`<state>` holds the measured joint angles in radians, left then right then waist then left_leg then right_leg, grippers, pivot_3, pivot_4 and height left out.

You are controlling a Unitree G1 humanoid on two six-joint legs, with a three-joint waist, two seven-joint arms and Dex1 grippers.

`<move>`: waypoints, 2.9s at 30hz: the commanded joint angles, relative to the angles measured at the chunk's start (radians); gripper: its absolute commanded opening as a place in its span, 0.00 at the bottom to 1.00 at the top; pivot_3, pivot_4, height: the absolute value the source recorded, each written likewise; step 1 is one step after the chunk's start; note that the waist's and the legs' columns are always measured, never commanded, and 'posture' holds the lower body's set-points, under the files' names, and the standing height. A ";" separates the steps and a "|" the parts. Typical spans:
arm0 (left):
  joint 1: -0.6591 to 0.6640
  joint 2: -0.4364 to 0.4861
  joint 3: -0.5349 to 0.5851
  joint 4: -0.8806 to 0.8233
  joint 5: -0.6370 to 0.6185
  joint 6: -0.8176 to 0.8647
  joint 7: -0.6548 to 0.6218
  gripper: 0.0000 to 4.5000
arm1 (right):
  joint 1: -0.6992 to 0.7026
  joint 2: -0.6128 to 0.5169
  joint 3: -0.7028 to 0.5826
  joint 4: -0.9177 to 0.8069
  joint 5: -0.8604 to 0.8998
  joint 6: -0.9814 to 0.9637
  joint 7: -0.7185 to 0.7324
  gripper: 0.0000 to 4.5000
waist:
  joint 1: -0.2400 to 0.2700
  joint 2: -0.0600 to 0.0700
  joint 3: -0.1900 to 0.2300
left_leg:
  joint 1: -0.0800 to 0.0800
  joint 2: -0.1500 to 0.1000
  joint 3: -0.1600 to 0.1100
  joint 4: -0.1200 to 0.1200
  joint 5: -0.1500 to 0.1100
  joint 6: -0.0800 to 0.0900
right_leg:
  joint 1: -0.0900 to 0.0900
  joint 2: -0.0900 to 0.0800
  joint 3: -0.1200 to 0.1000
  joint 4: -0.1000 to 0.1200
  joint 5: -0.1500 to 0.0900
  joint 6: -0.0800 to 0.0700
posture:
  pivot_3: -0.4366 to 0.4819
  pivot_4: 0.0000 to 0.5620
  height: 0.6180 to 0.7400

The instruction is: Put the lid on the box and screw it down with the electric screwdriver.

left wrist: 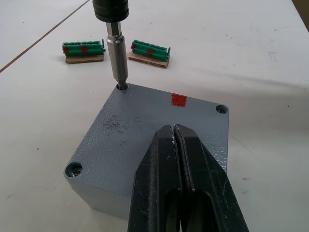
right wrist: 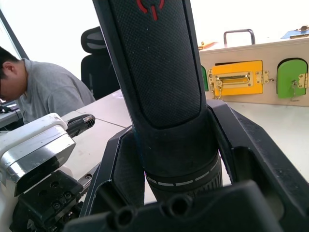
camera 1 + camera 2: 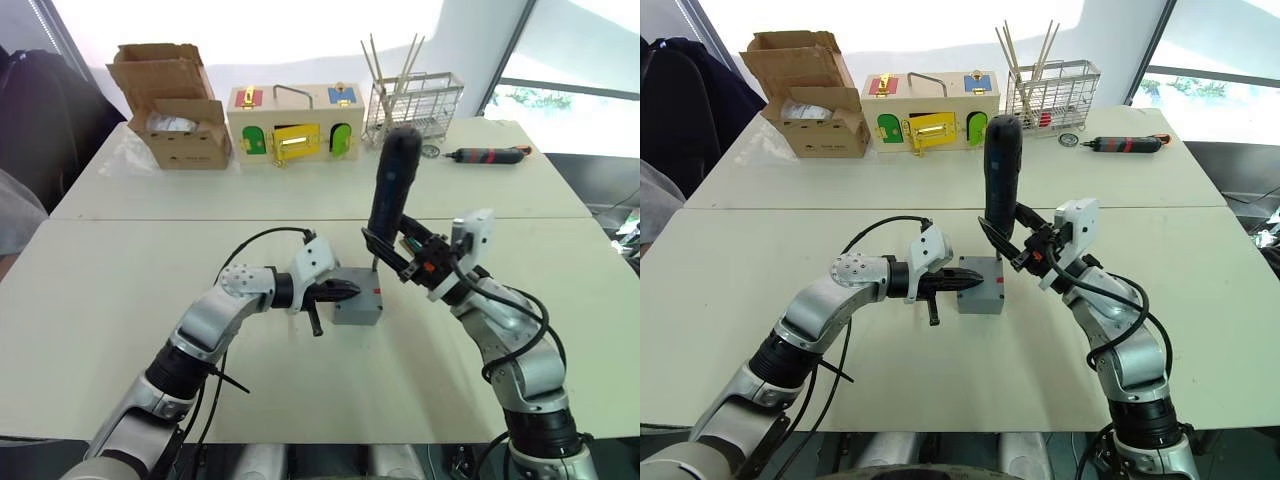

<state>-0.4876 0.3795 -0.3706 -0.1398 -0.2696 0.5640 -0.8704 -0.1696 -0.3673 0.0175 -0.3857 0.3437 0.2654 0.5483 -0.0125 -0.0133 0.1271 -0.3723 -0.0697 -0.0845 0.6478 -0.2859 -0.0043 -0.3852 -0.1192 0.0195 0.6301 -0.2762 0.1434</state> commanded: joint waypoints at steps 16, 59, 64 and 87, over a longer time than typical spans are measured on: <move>0.004 -0.005 -0.004 -0.013 0.005 0.008 0.003 0.00 | 0.096 0.022 0.059 0.180 -0.031 0.046 0.007 0.40 | 0.002 -0.003 -0.003 | 0.000 0.000 -0.001 0.000 0.000 0.000 | 0.000 0.000 0.000 -0.001 0.000 0.000 | 0.48 0.27 0.93; 0.046 0.003 0.248 -0.257 -0.234 0.173 0.083 0.00 | -0.436 -0.368 -0.419 0.062 0.719 0.791 -0.228 0.40 | 0.004 0.010 0.040 | -0.024 -0.003 0.000 0.004 0.002 -0.004 | -0.020 -0.005 0.000 0.001 0.001 -0.002 | 0.48 0.27 0.93; 0.040 0.113 0.256 -0.362 -0.309 0.258 0.039 0.00 | -0.476 -0.592 -0.390 0.216 0.674 0.960 -0.187 0.40 | 0.016 0.010 0.042 | -0.029 -0.003 0.000 0.004 0.004 -0.006 | -0.025 -0.005 -0.001 0.000 0.001 -0.002 | 0.48 0.27 0.93; 0.124 0.144 0.073 -0.527 -0.324 0.238 0.082 0.00 | -0.544 -0.862 0.130 0.827 0.267 1.183 0.290 0.40 | 0.005 0.020 0.050 | -0.037 -0.002 0.003 0.015 0.004 -0.006 | -0.030 -0.004 -0.001 0.004 0.002 -0.002 | 0.48 0.27 0.93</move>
<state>-0.3682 0.5314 -0.3044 -0.6325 -0.5957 0.8178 -0.8042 -0.6837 -1.2168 0.1560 0.4341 0.6351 1.4682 0.8157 -0.0077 0.0069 0.1768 -0.4089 -0.0723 -0.0819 0.6630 -0.2816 -0.0107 -0.4145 -0.1229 0.0186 0.6341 -0.2738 0.1419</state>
